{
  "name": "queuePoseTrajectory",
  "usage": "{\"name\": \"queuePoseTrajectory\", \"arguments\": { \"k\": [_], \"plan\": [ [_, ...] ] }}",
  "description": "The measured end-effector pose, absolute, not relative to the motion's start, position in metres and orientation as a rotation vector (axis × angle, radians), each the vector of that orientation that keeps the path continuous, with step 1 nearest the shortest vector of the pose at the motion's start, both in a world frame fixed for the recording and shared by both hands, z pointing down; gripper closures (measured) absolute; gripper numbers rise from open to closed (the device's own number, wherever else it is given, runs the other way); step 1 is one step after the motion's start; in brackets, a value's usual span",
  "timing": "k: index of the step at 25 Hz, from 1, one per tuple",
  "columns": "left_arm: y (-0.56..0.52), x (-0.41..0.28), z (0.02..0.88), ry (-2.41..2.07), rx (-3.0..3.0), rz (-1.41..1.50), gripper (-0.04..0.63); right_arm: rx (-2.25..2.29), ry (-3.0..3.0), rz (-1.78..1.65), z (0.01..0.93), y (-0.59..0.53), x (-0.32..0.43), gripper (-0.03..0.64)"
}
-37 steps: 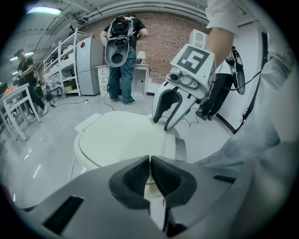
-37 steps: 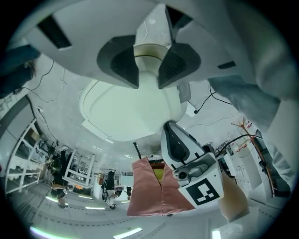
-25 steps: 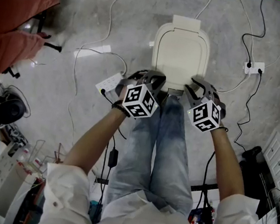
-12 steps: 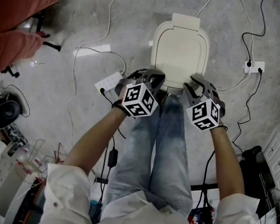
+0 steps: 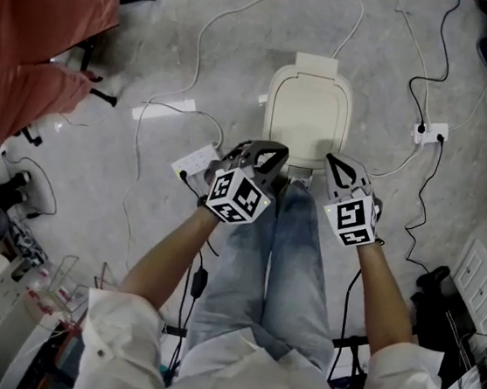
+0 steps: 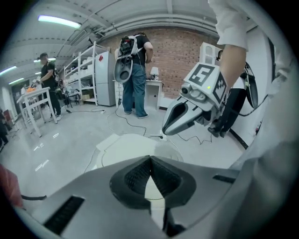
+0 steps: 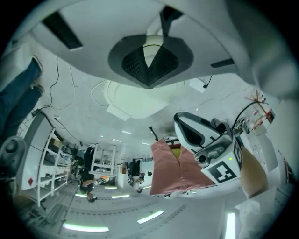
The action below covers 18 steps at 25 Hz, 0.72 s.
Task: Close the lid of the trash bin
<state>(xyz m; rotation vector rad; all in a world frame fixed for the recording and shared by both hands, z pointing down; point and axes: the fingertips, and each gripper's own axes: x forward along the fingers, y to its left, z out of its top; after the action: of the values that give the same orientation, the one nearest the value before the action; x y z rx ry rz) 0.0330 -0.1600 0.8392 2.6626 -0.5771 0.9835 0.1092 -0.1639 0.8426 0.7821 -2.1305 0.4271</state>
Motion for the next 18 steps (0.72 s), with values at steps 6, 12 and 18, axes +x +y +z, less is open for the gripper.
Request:
{"name": "queuePoseTrajectory", "arguments": {
  "k": [6,12,18],
  "plan": [
    [-0.182,0.02,0.703,-0.789,2.652,0.754,0.569,1.092,-2.242,0.475,0.693,-0.194,0.112,0.598],
    [-0.173,0.001,0.546,-0.996,2.581,0.517,0.569,1.406,-2.345,0.495,0.51,-0.189,0.12,0.598],
    [-0.175,-0.036,0.402,-1.23,2.62,0.296,0.569,1.628,-2.423,0.419,0.367,-0.17,0.138,0.598]
  ]
}}
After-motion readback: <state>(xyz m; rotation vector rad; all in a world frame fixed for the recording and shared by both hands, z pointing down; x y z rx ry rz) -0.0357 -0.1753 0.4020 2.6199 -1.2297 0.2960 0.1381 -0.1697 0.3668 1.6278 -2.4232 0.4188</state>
